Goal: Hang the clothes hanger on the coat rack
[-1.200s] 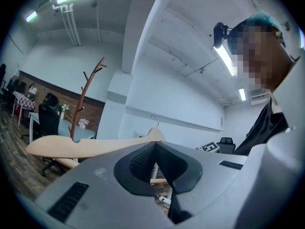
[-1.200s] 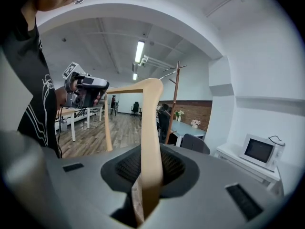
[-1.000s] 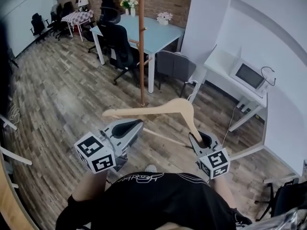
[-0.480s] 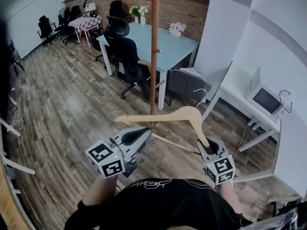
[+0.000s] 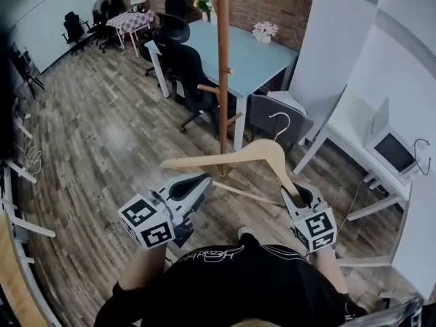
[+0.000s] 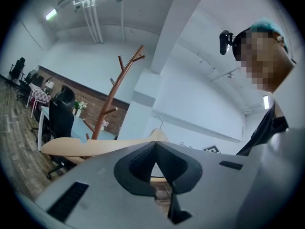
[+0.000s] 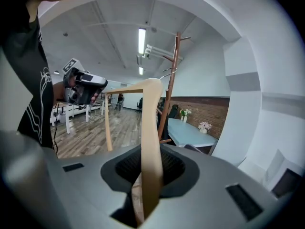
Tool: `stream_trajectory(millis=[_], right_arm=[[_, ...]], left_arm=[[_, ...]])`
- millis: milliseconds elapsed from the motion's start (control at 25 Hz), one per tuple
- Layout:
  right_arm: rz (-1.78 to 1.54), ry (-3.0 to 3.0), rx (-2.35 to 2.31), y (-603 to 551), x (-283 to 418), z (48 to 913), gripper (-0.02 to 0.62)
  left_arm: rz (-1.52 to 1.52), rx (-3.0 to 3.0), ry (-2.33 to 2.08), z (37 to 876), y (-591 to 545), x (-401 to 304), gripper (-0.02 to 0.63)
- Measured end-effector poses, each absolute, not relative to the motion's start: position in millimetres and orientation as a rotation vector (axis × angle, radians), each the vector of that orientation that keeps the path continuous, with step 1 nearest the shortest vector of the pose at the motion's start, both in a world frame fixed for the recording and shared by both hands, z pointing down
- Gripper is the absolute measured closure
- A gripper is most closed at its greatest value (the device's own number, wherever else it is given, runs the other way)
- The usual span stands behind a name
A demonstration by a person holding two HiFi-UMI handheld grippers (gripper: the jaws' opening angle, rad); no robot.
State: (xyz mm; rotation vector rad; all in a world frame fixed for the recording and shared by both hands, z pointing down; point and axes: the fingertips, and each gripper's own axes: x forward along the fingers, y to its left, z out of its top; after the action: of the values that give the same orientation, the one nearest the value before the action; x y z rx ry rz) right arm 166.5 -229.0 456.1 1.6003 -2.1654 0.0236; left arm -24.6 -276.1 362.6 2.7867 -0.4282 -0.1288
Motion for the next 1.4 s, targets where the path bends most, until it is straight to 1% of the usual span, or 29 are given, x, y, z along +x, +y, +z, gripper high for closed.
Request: stream_trajectory(millis=[520, 920, 1400], right_arm=[[-0.186, -2.253, 1.434, -370.0, 212.7, 420.1, 0.489], [-0.332, -2.28, 1.241, -447.9, 207.0, 418.6, 0.489], [-0.376, -2.298, 1.078, -510.7, 200.0, 457.5, 0.489]], left_arm=[[-0.156, 2.765, -0.682, 348.1, -364.5, 7.9, 0.598], [-0.162, 2.69, -0.854, 358.8, -407.0, 12.1, 0.598], [-0.17, 2.585, -1.013, 383.4, -437.2, 9.9, 0.598]])
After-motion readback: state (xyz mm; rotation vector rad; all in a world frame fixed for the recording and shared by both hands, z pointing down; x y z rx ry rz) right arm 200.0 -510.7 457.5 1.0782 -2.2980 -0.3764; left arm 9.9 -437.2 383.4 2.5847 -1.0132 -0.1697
